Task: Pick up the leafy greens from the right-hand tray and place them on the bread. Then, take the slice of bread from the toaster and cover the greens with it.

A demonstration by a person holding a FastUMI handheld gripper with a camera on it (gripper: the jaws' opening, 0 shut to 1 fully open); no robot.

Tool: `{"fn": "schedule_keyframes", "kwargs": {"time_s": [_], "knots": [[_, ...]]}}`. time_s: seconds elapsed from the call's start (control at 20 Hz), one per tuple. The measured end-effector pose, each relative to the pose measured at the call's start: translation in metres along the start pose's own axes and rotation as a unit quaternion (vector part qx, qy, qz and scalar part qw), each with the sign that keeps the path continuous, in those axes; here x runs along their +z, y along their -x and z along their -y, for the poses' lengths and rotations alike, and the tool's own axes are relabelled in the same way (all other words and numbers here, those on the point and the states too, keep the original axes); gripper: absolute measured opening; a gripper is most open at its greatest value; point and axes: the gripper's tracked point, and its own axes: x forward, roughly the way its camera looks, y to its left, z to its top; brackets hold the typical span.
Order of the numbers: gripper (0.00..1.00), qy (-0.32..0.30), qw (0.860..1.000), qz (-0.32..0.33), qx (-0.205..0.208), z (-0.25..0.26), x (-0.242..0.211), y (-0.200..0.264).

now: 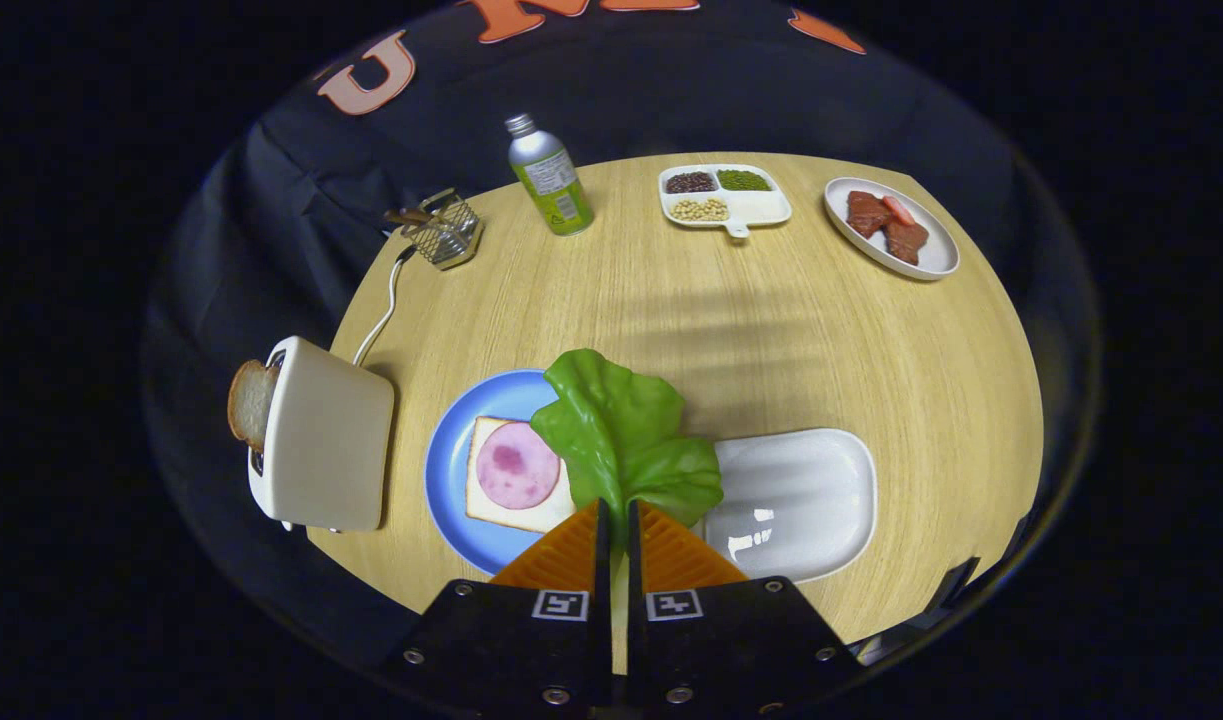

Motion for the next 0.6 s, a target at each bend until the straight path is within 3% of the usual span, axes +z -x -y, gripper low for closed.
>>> {"fn": "schedule_keyframes", "kwargs": {"time_s": [0.3,0.6], "knots": [[0.07,0.023,0.999,-0.016,0.016,-0.046,0.005,-0.023],[0.09,0.032,0.999,-0.039,-0.002,-0.058,0.0,-0.045]]}}
